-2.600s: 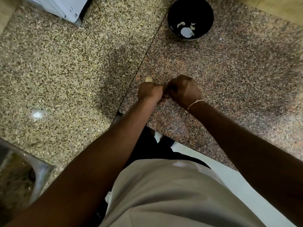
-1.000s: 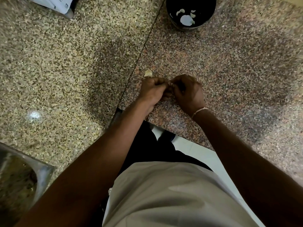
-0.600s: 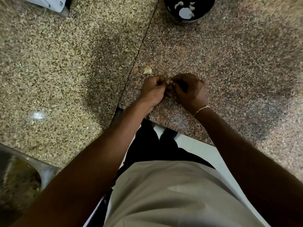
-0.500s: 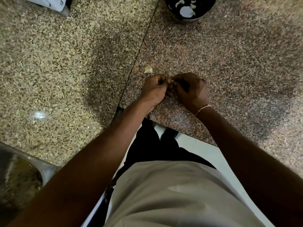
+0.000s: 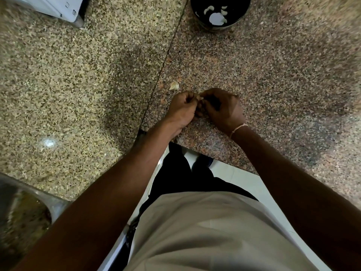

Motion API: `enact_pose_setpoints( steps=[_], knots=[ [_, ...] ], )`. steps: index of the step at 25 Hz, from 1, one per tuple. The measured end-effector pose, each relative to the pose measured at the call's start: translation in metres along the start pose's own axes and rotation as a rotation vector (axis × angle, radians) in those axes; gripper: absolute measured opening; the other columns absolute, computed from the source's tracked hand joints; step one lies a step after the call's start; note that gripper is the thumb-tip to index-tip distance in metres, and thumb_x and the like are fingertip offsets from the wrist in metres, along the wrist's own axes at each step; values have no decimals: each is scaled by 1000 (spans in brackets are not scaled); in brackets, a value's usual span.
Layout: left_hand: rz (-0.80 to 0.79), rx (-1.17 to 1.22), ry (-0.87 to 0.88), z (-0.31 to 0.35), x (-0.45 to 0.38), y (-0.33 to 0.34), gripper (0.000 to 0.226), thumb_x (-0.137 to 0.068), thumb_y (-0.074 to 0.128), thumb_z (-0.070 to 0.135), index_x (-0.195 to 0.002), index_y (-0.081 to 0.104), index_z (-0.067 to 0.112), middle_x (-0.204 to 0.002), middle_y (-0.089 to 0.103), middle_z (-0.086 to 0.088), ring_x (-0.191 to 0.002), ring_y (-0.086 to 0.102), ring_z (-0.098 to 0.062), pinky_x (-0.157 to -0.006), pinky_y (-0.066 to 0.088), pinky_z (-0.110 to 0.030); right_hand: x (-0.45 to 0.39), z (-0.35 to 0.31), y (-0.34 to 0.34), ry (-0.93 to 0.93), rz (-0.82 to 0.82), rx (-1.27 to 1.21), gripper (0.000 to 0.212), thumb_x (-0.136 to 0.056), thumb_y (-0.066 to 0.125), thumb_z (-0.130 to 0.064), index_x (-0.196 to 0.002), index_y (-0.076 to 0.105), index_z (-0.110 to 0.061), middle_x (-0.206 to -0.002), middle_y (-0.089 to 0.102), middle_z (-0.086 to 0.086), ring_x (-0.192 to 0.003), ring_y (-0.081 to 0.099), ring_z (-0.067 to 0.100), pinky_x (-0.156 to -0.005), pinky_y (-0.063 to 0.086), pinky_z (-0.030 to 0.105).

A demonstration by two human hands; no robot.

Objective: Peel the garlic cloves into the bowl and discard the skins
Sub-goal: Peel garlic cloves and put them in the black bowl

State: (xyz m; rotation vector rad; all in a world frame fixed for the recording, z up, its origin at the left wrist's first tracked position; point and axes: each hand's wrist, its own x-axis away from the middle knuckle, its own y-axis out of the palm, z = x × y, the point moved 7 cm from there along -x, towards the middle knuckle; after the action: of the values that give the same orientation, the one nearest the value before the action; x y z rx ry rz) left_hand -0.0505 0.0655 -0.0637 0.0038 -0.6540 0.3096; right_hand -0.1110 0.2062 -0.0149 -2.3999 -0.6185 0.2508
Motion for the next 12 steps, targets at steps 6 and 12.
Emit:
enact_pose_setpoints(
  steps=[6,12],
  knots=[
    [1,79,-21,2,3,0,17,-108,58,20,-94,68,15,-74,74,4,-62,72,-13,-50,53,-24,-1,10,-2,92,33,-91,18,-92,72,-18,-110,75,-19,-94,74,-10,-83,70,-2,-71,55,15],
    [-17,134,-53,1,2,-1,18,-109,56,20,-96,67,14,-76,74,1,-62,71,-14,-51,55,-27,-3,18,-3,170,75,-148,13,-92,74,-19,-105,76,-18,-88,74,-12,-79,68,-5,-67,49,9]
  ],
)
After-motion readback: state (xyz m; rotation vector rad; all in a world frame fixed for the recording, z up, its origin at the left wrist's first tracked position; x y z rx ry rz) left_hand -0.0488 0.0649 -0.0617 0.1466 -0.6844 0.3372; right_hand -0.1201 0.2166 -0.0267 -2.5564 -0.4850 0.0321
